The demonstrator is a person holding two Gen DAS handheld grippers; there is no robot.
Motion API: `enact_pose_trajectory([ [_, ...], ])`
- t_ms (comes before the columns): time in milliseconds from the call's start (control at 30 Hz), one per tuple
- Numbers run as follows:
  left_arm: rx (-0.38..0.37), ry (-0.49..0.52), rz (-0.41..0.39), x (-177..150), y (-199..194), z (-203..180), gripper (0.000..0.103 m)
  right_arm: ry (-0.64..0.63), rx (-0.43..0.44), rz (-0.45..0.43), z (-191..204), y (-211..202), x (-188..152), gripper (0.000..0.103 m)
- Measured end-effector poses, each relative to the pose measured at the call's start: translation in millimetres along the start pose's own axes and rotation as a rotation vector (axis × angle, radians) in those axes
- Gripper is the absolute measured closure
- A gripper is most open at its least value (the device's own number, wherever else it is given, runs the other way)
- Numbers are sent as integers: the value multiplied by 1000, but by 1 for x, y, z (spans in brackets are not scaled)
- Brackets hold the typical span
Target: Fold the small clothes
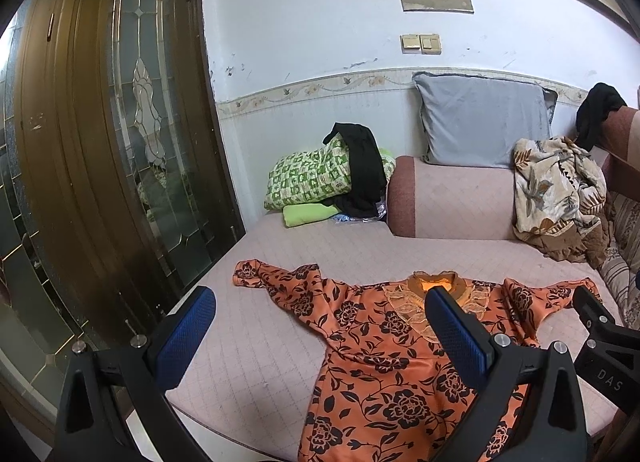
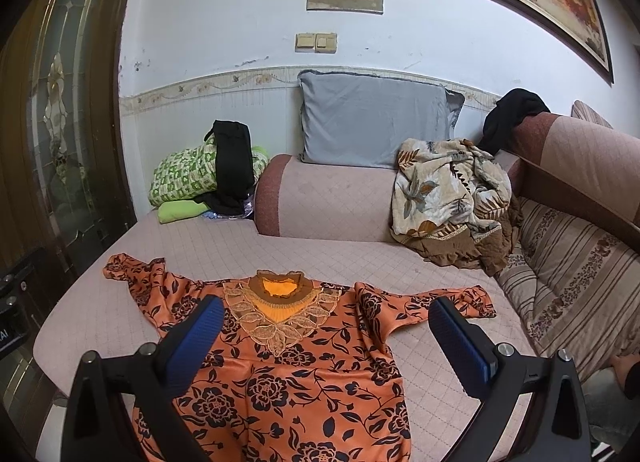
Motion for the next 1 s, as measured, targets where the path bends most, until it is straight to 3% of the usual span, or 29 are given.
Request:
enact_pose_trajectory([
  [600, 24, -18, 28, -7, 22, 10, 0, -24, 14, 11, 12, 12, 1, 0],
  [1000, 59, -47, 35, -11, 42, 26, 0, -69, 36, 4, 42, 26, 11, 0],
])
Point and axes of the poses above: each gripper's, at about its wrist camera, not at the fingertips, and y roughly the way its jaws point, z to its left, x to its top, the point moved 2 cm from there along y, roughly the way its jaws point, and after that the axes turned 13 degrees about x, right-handed, at the moved point
